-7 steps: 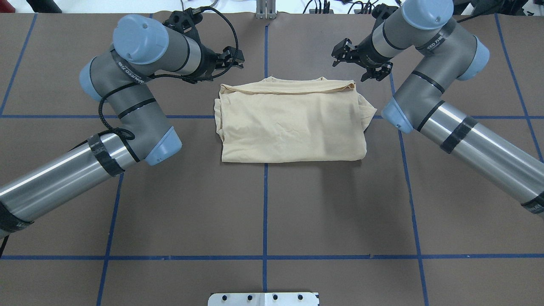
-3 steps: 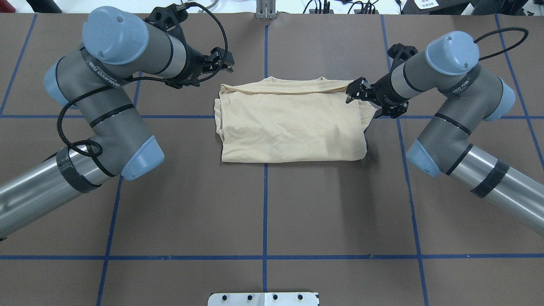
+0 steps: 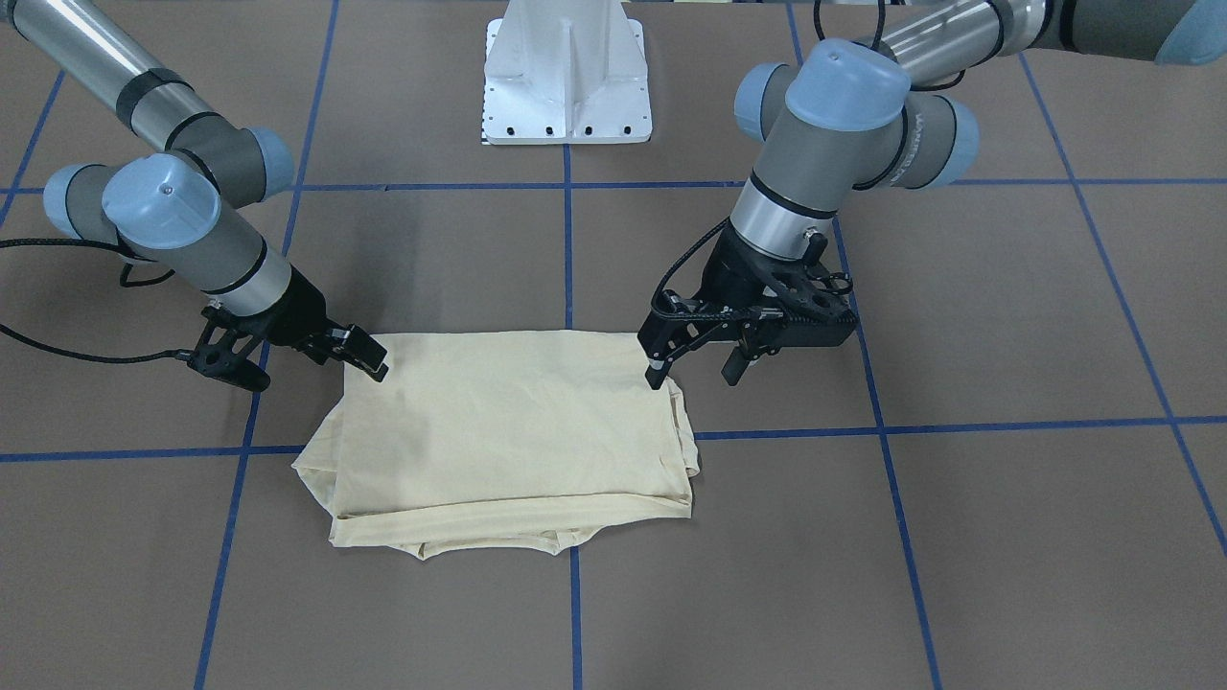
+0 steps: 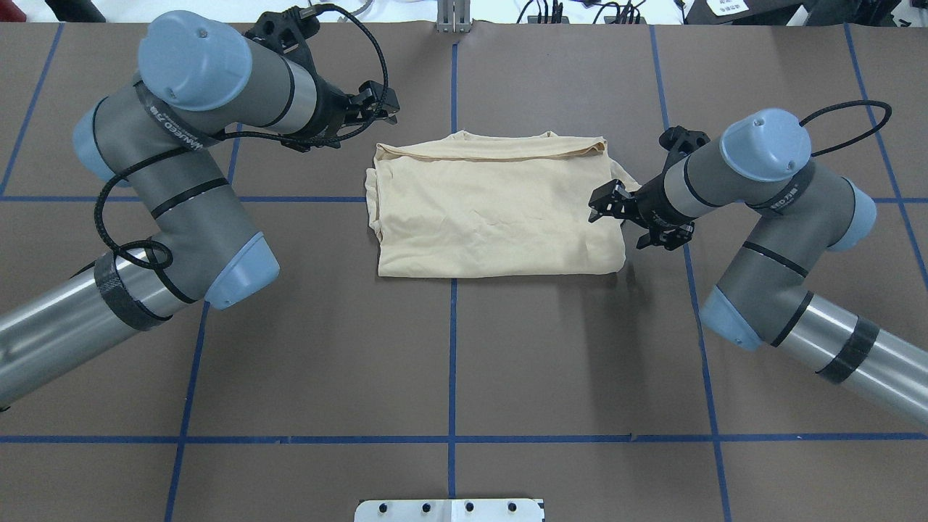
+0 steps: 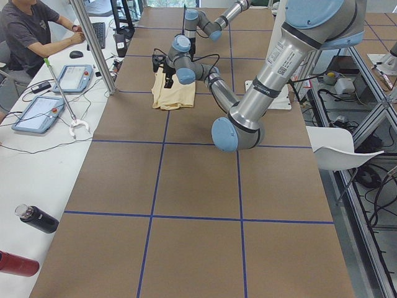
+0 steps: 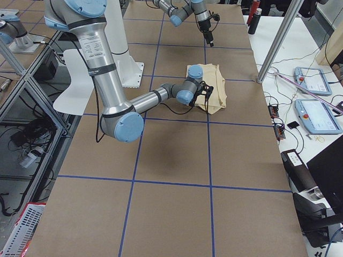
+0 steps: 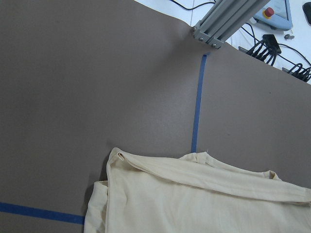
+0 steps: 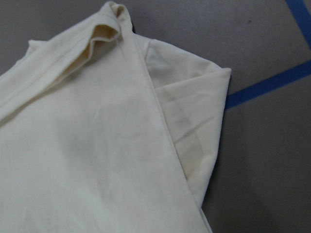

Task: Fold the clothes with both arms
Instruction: 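Move the right gripper down to the folded shirt's side edge and grasp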

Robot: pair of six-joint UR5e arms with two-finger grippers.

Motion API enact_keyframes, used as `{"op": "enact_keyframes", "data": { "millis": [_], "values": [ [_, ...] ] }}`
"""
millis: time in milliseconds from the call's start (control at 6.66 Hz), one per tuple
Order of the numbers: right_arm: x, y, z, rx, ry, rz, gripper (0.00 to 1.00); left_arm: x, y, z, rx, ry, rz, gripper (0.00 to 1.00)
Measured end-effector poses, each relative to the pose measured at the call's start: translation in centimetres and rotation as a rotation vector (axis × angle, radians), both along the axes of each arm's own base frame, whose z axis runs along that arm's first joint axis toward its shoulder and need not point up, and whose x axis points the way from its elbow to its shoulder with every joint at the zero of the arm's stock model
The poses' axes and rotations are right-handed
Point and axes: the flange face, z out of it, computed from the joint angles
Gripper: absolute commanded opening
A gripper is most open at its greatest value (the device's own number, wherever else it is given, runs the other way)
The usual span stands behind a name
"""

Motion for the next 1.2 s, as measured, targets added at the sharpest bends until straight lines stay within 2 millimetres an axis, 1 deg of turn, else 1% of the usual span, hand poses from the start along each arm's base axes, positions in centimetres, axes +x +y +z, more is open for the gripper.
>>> {"op": "enact_keyframes", "data": {
  "millis": [150,450,600,750,901,1201],
  "values": [
    [-0.71,0.66,0.2,0.0,0.004,-0.011,0.96,0.0,0.01,0.07,0.0,-0.001,0.0,0.99],
    [-1.33,1.1,0.42,-0.003,0.009,-0.022,0.96,0.0,0.01,0.11,0.001,-0.001,0.001,0.99],
    [-1.57,1.27,0.63,-0.005,0.012,-0.026,0.82,0.0,0.01,0.09,0.0,-0.001,0.0,0.99],
    [-1.67,1.34,0.7,-0.007,0.013,-0.028,0.33,0.0,0.0,0.11,0.0,-0.001,0.0,0.99],
    [-1.68,1.37,0.62,-0.009,0.011,-0.03,0.0,0.01,-0.02,0.15,0.0,-0.002,-0.001,0.99],
    [-1.62,1.43,0.24,-0.007,0.004,-0.031,0.0,0.11,-0.12,0.36,-0.003,-0.006,-0.001,0.99]
  ]
}}
